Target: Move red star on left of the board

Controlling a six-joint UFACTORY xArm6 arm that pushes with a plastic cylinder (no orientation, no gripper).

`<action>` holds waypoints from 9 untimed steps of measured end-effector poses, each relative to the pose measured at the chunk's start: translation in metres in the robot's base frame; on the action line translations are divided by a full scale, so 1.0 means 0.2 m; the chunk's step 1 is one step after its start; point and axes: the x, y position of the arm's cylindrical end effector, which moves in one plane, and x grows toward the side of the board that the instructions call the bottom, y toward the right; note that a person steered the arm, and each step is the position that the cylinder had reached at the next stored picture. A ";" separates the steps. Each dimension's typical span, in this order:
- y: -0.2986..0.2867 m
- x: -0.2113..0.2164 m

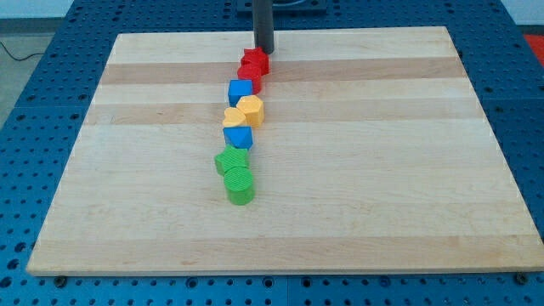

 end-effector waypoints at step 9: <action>-0.35 0.06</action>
